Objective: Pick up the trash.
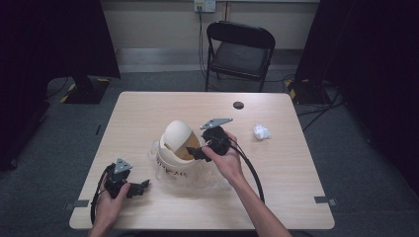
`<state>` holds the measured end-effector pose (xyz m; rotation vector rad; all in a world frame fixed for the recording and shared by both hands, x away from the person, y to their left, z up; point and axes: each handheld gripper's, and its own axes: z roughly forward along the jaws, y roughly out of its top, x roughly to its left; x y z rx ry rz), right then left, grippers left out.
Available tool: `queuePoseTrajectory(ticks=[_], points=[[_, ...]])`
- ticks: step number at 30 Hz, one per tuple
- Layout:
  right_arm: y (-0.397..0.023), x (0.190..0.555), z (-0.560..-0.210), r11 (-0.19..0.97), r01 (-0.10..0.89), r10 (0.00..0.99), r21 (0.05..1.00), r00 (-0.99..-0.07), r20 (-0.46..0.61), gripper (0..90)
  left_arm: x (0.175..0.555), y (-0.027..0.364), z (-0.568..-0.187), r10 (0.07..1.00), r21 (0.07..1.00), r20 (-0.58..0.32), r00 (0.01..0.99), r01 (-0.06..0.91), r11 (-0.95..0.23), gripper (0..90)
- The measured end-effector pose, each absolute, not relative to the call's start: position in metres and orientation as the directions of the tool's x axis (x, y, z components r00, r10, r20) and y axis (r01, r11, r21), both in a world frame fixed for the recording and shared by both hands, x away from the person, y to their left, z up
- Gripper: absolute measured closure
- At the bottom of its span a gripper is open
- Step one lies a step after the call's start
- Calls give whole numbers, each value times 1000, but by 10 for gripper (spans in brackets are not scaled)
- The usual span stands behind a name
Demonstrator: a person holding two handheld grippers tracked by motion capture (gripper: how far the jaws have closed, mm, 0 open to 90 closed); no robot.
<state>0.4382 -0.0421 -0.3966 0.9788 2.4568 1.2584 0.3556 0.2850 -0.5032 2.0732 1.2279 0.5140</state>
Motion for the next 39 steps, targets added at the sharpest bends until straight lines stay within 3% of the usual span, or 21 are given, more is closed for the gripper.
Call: queuePoseTrajectory(ticks=[19, 26, 28, 39], points=[[-31, 451, -406, 388, 492, 649, 779, -746, 149, 164, 356, 285, -503, 877, 714, 1, 480, 614, -337, 4], [-42, 444, -400, 412, 465, 650, 784, -753, 105, 163, 356, 285, -503, 877, 712, 0, 481, 615, -338, 3], [-47, 442, -399, 379, 478, 643, 793, -752, 146, 163, 356, 285, -503, 877, 712, 0, 481, 615, -337, 3], [-62, 435, -395, 338, 465, 649, 818, -745, 156, 166, 356, 285, -503, 877, 712, 0, 481, 615, -337, 3]])
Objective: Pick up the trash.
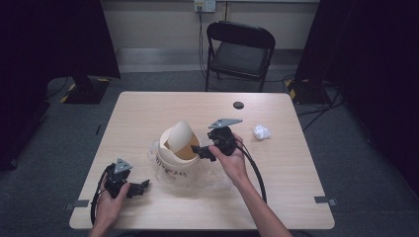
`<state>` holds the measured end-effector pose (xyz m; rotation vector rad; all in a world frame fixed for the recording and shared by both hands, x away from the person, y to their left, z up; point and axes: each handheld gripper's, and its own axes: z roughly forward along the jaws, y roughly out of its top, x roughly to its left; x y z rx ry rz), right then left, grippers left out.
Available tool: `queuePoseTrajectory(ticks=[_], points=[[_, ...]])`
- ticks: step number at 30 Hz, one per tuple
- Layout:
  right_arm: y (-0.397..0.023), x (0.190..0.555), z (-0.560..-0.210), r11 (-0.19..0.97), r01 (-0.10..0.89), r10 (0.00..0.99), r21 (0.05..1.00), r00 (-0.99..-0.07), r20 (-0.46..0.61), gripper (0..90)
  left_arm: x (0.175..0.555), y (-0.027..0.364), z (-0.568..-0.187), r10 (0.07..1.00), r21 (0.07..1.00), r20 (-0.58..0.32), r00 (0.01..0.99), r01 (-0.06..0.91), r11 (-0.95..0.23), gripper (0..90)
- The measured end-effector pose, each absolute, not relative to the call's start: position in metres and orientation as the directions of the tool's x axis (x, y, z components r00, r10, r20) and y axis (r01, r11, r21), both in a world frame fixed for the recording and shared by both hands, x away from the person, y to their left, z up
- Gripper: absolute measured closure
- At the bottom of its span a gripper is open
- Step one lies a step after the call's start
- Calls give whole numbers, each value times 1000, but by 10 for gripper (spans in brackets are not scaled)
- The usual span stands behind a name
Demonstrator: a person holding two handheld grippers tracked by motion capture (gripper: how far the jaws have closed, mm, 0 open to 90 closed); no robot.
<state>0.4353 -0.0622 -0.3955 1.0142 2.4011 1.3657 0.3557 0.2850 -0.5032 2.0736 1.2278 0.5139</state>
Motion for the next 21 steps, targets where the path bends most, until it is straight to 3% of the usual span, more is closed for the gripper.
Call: queuePoseTrajectory(ticks=[14, 21], points=[[-115, 435, -381, 253, 450, 716, 857, -682, 147, 146, 356, 285, -503, 877, 713, -2, 480, 615, -335, 3], [-150, 459, -400, 217, 529, 776, 820, -604, 184, 151, 356, 285, -503, 877, 713, -2, 481, 615, -335, 3]])
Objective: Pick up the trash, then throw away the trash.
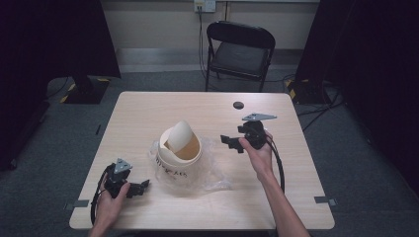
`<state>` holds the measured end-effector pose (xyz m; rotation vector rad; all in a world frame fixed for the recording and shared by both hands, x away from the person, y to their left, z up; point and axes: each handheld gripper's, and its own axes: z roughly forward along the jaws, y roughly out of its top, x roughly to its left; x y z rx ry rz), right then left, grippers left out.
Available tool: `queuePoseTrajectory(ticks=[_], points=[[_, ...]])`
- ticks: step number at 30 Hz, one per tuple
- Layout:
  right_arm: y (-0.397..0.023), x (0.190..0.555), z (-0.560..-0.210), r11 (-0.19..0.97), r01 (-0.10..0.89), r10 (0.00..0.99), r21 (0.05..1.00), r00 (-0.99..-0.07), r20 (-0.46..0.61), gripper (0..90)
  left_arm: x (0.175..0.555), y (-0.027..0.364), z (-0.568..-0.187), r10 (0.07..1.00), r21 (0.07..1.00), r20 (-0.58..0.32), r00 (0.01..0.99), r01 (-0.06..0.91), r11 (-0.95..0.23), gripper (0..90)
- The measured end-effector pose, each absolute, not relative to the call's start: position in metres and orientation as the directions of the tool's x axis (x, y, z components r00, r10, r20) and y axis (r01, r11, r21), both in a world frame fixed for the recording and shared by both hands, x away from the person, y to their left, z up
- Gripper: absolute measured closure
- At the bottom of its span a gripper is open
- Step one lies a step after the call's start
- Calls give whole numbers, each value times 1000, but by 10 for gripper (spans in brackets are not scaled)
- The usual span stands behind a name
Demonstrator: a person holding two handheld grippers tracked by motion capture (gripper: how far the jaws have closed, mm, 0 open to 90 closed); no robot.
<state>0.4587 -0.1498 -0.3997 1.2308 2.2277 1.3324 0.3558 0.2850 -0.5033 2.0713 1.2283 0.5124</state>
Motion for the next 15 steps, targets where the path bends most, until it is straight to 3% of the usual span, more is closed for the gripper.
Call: queuePoseTrajectory(ticks=[15], points=[[-218, 494, -417, 237, 590, 885, 771, -459, 79, 164, 356, 285, -503, 877, 713, -2, 480, 615, -335, 3]])
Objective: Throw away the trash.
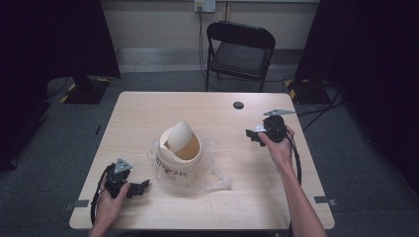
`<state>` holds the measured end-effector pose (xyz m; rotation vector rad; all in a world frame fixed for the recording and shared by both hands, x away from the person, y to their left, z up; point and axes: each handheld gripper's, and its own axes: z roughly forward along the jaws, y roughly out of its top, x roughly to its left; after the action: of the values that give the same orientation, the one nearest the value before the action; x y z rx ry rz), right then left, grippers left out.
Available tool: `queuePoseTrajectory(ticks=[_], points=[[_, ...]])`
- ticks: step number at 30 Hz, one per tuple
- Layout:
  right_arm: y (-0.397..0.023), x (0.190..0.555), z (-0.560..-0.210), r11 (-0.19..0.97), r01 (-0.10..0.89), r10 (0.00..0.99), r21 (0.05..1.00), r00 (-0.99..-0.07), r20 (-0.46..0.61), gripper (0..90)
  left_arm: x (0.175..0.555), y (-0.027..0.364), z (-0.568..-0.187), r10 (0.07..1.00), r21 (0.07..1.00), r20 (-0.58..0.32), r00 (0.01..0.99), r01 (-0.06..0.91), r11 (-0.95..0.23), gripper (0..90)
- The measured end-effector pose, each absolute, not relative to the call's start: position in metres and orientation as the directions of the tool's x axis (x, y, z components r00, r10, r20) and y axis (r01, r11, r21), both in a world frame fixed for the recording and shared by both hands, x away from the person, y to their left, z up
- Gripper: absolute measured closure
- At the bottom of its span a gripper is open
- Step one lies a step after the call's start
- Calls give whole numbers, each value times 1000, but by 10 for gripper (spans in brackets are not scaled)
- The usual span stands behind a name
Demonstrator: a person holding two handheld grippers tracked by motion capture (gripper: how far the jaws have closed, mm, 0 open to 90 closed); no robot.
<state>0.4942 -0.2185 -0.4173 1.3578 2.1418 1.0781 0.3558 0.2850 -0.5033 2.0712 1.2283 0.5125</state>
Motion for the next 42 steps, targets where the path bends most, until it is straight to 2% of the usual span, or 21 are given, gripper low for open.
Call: queuePoseTrajectory(ticks=[2, 7, 11, 14, 18, 21, 27, 30, 33, 35, 38, 42], points=[[-227, 500, -422, 207, 619, 888, 758, -444, 119, 164, 356, 285, -503, 877, 713, -1, 481, 615, -337, 2], [-241, 512, -435, 224, 645, 905, 731, -416, 90, 192, 356, 285, -503, 877, 713, 1, 480, 614, -337, 3], [-250, 520, -447, 164, 685, 915, 709, -374, 150, 200, 356, 285, -503, 877, 713, -2, 481, 615, -335, 3], [-250, 520, -453, 165, 687, 918, 707, -369, 145, 235, 356, 285, -503, 877, 713, 1, 480, 615, -337, 2], [-254, 526, -457, 151, 684, 923, 714, -355, 146, 220, 356, 285, -503, 877, 713, 1, 480, 615, -337, 2], [-251, 530, -461, 166, 687, 920, 708, -366, 140, 159, 356, 285, -503, 877, 713, -1, 480, 615, -336, 3], [-246, 539, -473, 193, 705, 923, 682, -366, 117, 168, 356, 285, -503, 876, 713, -1, 482, 615, -337, 3], [-244, 542, -479, 190, 715, 926, 673, -357, 118, 250, 356, 285, -503, 877, 713, -2, 480, 615, -335, 2], [-244, 542, -481, 188, 703, 928, 686, -356, 110, 429, 356, 285, -503, 877, 713, -3, 481, 616, -335, 1], [-242, 543, -481, 184, 704, 928, 686, -355, 115, 512, 356, 285, -503, 877, 713, -3, 481, 616, -335, 1], [-241, 544, -482, 183, 708, 927, 682, -356, 121, 596, 356, 285, -503, 877, 713, -2, 481, 616, -336, 1], [-241, 543, -481, 186, 707, 927, 683, -357, 118, 665, 356, 285, -503, 877, 713, -2, 481, 616, -336, 1]])
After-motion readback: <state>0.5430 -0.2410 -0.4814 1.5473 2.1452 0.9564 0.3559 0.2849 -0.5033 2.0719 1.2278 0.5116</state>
